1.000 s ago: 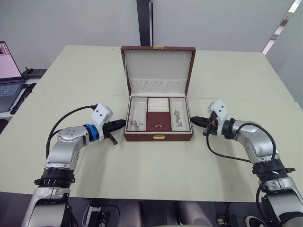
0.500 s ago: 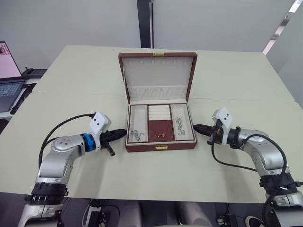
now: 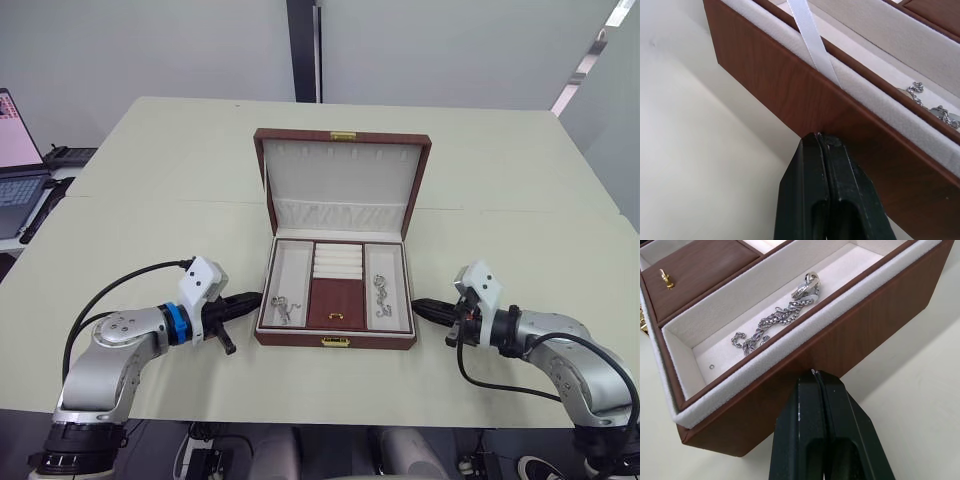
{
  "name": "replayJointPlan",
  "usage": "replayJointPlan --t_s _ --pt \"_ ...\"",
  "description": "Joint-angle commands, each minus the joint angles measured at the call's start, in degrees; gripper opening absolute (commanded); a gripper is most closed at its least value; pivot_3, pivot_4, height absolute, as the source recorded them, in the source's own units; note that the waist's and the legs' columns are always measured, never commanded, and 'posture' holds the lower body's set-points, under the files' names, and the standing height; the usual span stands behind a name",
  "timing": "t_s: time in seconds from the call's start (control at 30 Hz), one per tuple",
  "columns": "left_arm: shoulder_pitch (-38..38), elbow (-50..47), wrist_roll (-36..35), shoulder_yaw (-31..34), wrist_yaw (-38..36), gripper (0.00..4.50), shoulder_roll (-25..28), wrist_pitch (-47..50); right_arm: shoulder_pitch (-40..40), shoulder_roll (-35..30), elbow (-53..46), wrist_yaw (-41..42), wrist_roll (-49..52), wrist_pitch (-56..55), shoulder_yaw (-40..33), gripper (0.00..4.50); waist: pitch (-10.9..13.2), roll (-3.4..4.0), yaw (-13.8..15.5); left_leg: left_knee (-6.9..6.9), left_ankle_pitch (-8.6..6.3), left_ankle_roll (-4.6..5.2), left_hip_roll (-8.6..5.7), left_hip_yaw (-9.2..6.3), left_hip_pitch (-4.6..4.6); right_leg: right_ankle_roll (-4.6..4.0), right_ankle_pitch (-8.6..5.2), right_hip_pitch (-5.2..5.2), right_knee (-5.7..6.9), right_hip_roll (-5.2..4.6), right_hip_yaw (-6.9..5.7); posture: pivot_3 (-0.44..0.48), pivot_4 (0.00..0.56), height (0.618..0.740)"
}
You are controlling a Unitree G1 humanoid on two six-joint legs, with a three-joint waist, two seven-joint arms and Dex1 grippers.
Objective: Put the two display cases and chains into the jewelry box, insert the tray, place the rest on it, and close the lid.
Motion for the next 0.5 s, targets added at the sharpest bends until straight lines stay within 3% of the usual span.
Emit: replayJointPlan --t_s 0.03,0.33,0.5 --pt "1.79 -4.86 -3.38 -2.31 -2.09 0.00 -0.42 0.65 0.00 0.89 -4.54 0.78 3.77 -0.48 1.80 0.02 0.00 0.00 -0.02 0.00 0.00 0.00 0.00 0.01 0.00 0.00 0.00 0.00 0.00 0.00 0.01 0.000 0.150 0.740" --pt "1.54 -3.26 -2.88 -0.74 -1.88 0.00 -0.23 -3.00 -0.54 -0.14 -3.61 1.23 3.60 -1.17 1.66 0.02 0.00 0.00 0.01 0.00 0.00 0.00 0.00 -0.01 0.00 0.00 0.00 -0.01 0.00 0.00 0.00 0.000 0.150 0.740" --pt "-0.17 1.10 -1.18 1.47 -1.26 0.00 -0.66 -11.50 -0.52 -0.81 -2.21 1.15 3.77 -2.00 -0.15 0.02 0.02 -0.02 0.07 0.01 0.00 0.00 0.00 -0.04 -0.01 0.00 0.00 -0.01 0.02 0.00 -0.04 0.000 0.150 0.740"
